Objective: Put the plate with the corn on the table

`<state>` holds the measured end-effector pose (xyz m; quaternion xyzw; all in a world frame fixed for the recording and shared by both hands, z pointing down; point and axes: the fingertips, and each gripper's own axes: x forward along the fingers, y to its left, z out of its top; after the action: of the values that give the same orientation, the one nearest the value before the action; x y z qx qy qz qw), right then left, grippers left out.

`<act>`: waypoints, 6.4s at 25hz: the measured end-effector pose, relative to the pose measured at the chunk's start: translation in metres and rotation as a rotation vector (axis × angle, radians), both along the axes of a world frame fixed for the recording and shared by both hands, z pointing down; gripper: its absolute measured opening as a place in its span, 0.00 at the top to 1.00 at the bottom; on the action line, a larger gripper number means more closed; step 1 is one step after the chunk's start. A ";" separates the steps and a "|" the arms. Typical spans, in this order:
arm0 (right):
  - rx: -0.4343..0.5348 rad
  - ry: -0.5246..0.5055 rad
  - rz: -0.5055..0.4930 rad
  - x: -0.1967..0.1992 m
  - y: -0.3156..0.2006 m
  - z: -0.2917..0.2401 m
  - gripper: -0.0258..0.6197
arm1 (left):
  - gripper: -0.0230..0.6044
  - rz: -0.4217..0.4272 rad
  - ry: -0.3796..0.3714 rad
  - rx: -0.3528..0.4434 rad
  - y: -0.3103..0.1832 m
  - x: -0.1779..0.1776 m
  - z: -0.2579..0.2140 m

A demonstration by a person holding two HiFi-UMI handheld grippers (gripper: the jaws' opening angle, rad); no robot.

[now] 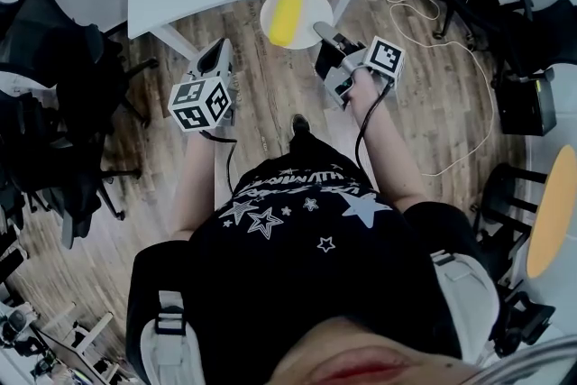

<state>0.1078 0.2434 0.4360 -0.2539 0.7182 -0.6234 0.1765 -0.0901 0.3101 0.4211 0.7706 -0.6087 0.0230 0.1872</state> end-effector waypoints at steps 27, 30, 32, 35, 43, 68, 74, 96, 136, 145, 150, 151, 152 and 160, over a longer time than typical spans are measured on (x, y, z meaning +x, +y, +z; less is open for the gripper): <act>-0.002 -0.014 -0.124 0.010 -0.194 0.012 0.88 | 0.95 -0.145 -0.013 -0.050 -0.158 0.009 0.018; -0.008 -0.011 -0.118 0.010 -0.205 0.017 0.88 | 0.95 -0.139 -0.007 -0.056 -0.172 0.006 0.022; -0.011 -0.006 -0.110 0.007 -0.213 0.021 0.88 | 0.95 -0.131 -0.003 -0.054 -0.183 0.003 0.023; -0.013 -0.011 -0.092 0.002 -0.228 0.024 0.88 | 0.95 -0.109 0.006 -0.051 -0.206 -0.002 0.027; 0.010 -0.009 -0.054 -0.020 -0.297 0.028 0.88 | 0.95 -0.046 0.017 -0.048 -0.292 -0.023 0.032; 0.028 0.014 0.108 -0.127 -0.503 0.037 0.88 | 0.95 0.129 0.037 -0.074 -0.529 -0.140 0.045; 0.009 0.022 0.147 -0.125 -0.512 0.044 0.88 | 0.95 0.170 0.040 -0.064 -0.552 -0.141 0.047; -0.013 0.033 0.092 -0.103 -0.595 0.078 0.88 | 0.95 0.160 0.022 -0.118 -0.638 -0.099 0.065; -0.128 0.038 0.136 -0.093 -0.718 0.174 0.88 | 0.95 0.120 0.043 -0.253 -0.727 -0.082 0.137; -0.167 0.053 0.148 -0.093 -0.724 0.182 0.88 | 0.95 0.117 0.074 -0.249 -0.729 -0.082 0.140; -0.225 0.060 0.171 -0.090 -0.729 0.187 0.88 | 0.95 0.114 0.073 -0.256 -0.732 -0.080 0.141; -0.233 0.061 0.176 -0.090 -0.729 0.188 0.88 | 0.95 0.113 0.073 -0.256 -0.731 -0.080 0.141; -0.238 0.063 0.182 -0.090 -0.729 0.189 0.88 | 0.95 0.112 0.073 -0.256 -0.730 -0.081 0.141; -0.303 0.092 0.243 -0.085 -0.738 0.195 0.90 | 0.95 0.113 0.079 -0.261 -0.729 -0.081 0.142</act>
<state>0.0224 -0.4947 0.6307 -0.3906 0.5875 -0.6862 0.1773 -0.1708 -0.4192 0.5633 0.7732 -0.5483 0.0823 0.3078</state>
